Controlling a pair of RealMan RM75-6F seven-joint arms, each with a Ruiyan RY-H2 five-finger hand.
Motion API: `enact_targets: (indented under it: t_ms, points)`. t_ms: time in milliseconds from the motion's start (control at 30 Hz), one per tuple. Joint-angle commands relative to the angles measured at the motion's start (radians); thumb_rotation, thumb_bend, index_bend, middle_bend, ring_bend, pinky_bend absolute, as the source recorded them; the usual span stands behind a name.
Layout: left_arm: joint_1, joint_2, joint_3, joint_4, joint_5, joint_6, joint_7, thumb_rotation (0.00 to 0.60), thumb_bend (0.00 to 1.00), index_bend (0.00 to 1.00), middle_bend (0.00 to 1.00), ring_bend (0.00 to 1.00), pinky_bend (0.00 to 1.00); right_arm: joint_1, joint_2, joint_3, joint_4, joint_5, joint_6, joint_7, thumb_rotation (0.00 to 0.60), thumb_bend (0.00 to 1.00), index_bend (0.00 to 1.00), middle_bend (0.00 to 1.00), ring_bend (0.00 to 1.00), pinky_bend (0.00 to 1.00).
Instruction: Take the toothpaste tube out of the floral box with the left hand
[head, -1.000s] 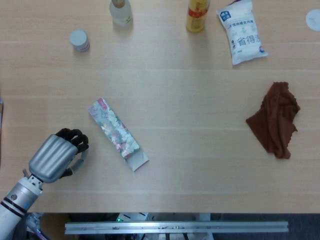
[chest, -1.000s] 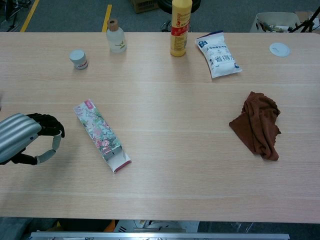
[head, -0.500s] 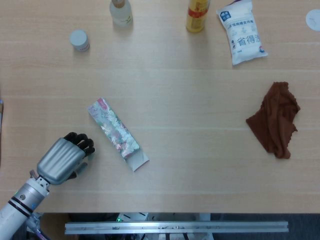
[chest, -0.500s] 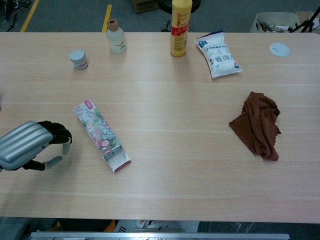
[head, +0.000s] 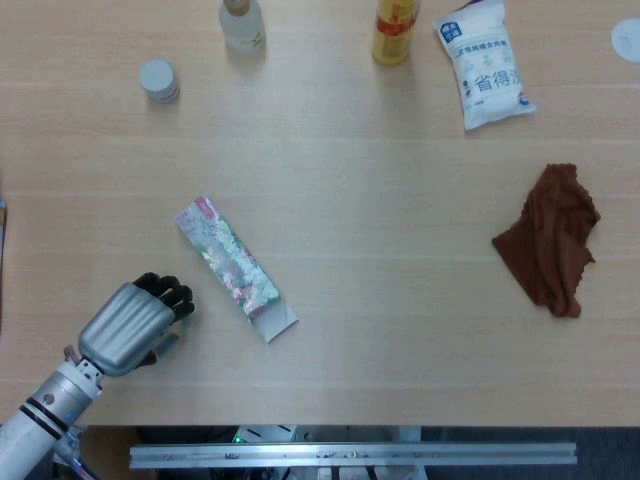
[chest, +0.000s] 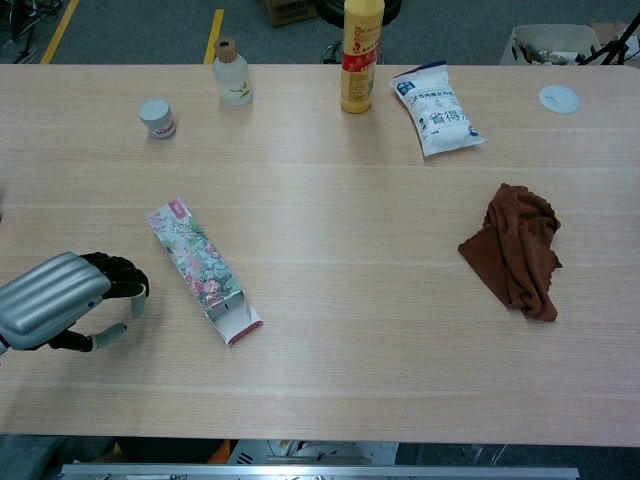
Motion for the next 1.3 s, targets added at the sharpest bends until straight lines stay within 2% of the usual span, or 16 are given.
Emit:
enact_targets:
  t_ms: [33, 867, 1300]
  points:
    - [-0.006, -0.007, 0.007, 0.001, 0.006, -0.008, -0.005, 0.6, 0.36, 0.47, 0.35, 0.28, 0.33, -0.001, -0.001, 0.0, 0.002, 0.002, 0.0, 0.003, 0.6, 0.29, 0.57, 0.39, 0.26, 0.36]
    - [-0.082, -0.093, 0.006, 0.048, 0.021, -0.074, -0.046, 0.6, 0.36, 0.42, 0.32, 0.28, 0.33, -0.02, -0.011, 0.0, 0.039, 0.017, 0.013, 0.052, 0.6, 0.29, 0.57, 0.39, 0.26, 0.36]
    - [-0.128, -0.118, -0.016, 0.051, 0.02, -0.084, -0.058, 0.6, 0.36, 0.38, 0.31, 0.28, 0.33, -0.033, -0.016, 0.002, 0.057, 0.027, 0.021, 0.08, 0.6, 0.29, 0.57, 0.39, 0.26, 0.36]
